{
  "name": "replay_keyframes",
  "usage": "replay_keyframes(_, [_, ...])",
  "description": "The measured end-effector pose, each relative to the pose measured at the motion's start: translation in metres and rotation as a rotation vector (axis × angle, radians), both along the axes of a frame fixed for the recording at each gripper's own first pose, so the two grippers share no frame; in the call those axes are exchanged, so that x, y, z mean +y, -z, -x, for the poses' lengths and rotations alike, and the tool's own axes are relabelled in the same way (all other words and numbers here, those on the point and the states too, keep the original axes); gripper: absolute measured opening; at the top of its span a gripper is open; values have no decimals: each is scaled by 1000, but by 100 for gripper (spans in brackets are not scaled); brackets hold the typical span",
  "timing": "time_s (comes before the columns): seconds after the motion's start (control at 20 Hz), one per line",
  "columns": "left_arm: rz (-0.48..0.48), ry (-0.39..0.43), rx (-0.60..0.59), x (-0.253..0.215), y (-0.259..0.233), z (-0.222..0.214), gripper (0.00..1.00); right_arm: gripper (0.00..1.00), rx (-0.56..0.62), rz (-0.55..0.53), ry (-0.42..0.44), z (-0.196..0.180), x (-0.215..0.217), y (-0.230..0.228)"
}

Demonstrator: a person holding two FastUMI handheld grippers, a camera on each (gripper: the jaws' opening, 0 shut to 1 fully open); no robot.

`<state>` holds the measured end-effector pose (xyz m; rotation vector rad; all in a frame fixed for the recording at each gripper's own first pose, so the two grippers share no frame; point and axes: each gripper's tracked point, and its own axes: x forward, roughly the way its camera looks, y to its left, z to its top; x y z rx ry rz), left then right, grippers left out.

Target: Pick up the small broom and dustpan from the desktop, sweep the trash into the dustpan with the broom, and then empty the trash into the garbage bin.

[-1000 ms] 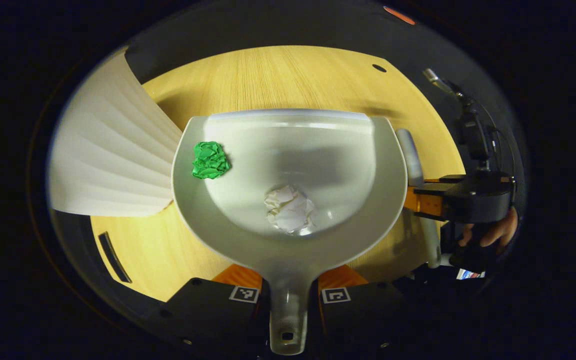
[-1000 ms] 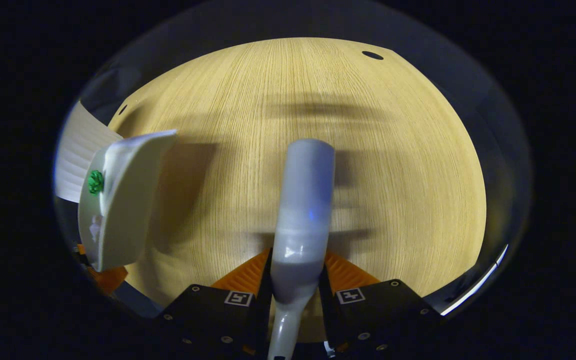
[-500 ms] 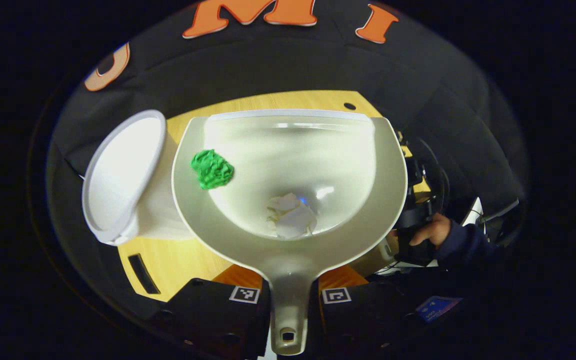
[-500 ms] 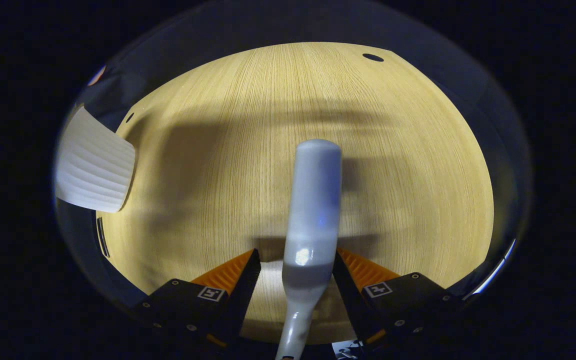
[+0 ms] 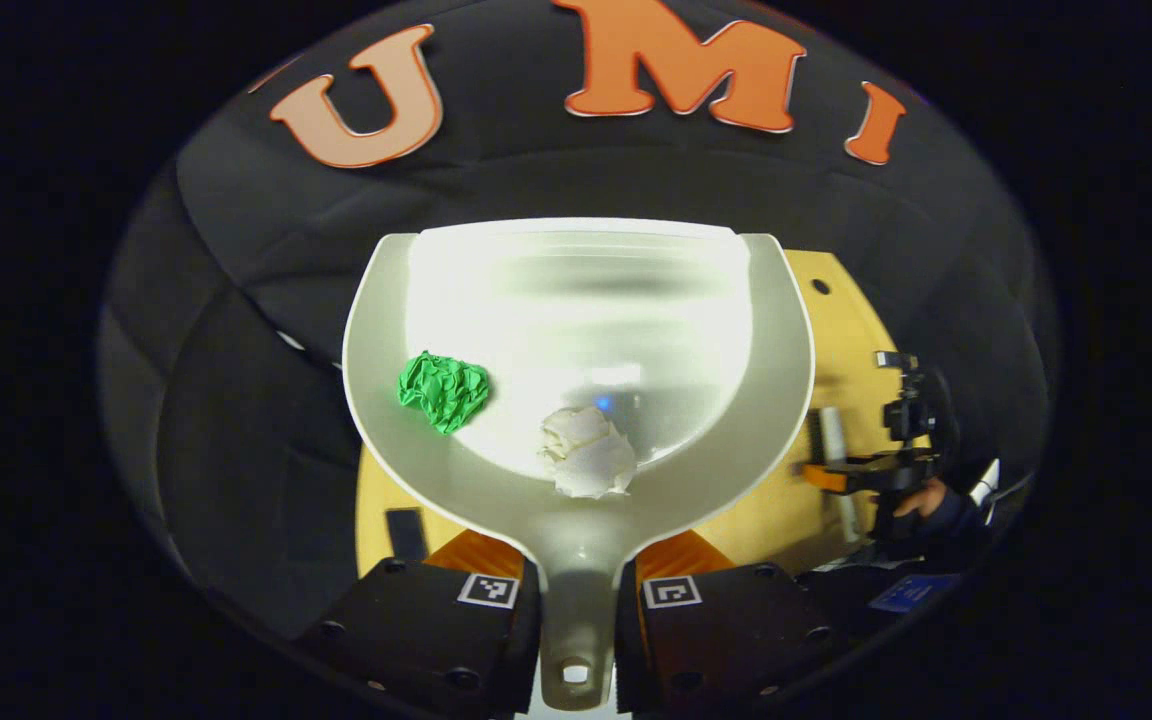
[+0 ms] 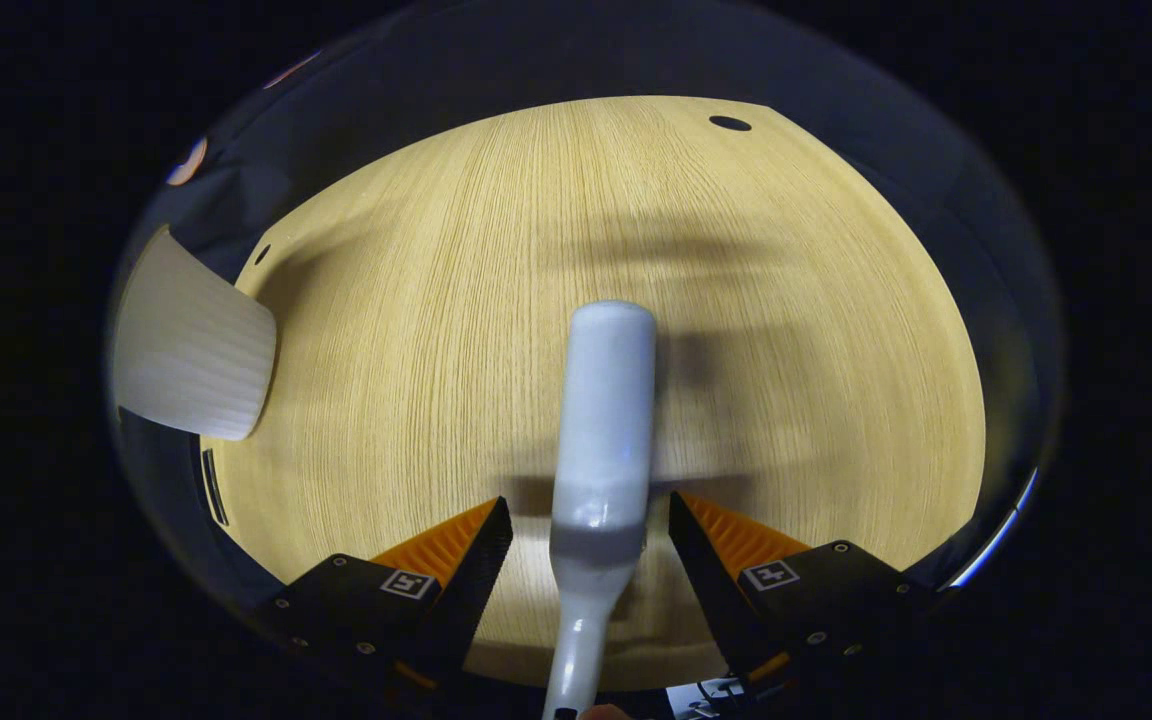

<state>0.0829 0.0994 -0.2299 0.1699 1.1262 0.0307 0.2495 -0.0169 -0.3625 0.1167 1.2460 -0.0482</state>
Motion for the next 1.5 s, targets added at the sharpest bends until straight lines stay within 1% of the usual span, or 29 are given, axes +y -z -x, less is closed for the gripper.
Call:
replay_keyframes(0.1, [-107,-1,15,28,4,5,31,96,-1,-6,-2,0,1,-1])
replay_keyframes(0.2, [-185,17,48,51,5,6,31,96,-13,-4,-2,-1,2,-5])
replay_keyframes(0.3, [-285,44,92,70,11,5,31,95,-23,-8,6,-4,3,-9])
replay_keyframes(0.4, [-392,88,122,97,18,-4,31,96,-30,-19,17,-7,3,-13])
replay_keyframes(0.45, [-440,125,133,104,18,-13,31,100,-37,-22,20,-9,3,-15])
replay_keyframes(0.5, [-484,155,146,111,17,-18,31,95,-41,-20,22,-9,2,-16])
replay_keyframes(0.65, [-612,246,180,130,2,-19,31,96,-36,-15,25,-7,-1,-17])
replay_keyframes(0.7, [-642,272,202,133,0,-16,31,95,-40,-14,25,-7,-2,-18])
replay_keyframes(0.75, [-674,315,211,135,-4,-19,31,95,-47,-8,30,-8,-5,-19])
replay_keyframes(0.85, [-797,412,233,145,-16,-29,31,95,-52,-10,41,-8,-7,-21])
replay_keyframes(0.95, [-958,501,236,158,-31,-44,30,96,-58,-12,51,-10,-9,-20])
replay_keyframes(1.0, [-1008,528,235,164,-35,-50,30,96,-59,-12,53,-9,-11,-21])
replay_keyframes(1.05, [-1052,555,232,166,-37,-45,30,95,-58,-12,54,-9,-11,-21])
replay_keyframes(1.15, [-1144,608,231,178,-36,-47,30,96,-56,-12,55,-9,-11,-20])
replay_keyframes(1.2, [-1169,626,226,184,-32,-47,30,96,-54,-14,55,-7,-10,-19])
replay_keyframes(1.35, [-1208,669,251,177,-36,-49,30,96,-52,-19,41,-5,-7,-21])
replay_keyframes(1.4, [-1207,666,245,177,-35,-51,30,96,-51,-22,38,-4,-6,-22])
replay_keyframes(1.45, [-1185,650,235,175,-35,-49,30,95,-53,-23,36,-5,-5,-23])
replay_keyframes(1.5, [-1142,610,227,177,-30,-48,30,96,-56,-25,33,-4,-5,-22])
